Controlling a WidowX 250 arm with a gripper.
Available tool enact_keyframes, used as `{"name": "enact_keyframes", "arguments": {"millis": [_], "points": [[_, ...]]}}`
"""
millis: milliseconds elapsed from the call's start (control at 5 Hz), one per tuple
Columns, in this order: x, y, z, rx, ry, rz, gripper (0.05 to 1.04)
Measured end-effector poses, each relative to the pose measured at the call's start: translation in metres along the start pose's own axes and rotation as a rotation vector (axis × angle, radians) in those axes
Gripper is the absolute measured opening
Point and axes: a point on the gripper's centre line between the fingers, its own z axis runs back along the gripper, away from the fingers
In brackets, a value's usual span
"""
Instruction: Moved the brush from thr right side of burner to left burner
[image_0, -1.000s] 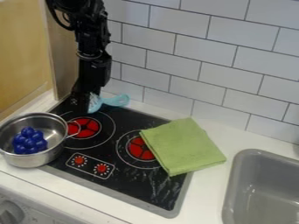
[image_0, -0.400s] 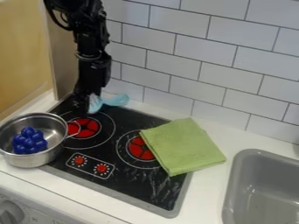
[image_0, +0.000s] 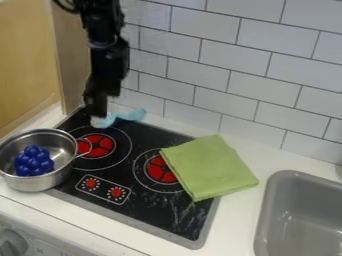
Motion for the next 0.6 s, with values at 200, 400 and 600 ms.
{"name": "enact_keyframes", "arguments": {"millis": [200,400,600], "points": [[-0.012,-0.008,0.029,0.059,-0.03,0.056,0.999],[-0.008,-0.011,0.053,0.122,-0.06,0.04,0.999],[-0.008,-0.012,0.053,0.121,-0.06,0.035,0.999]]}}
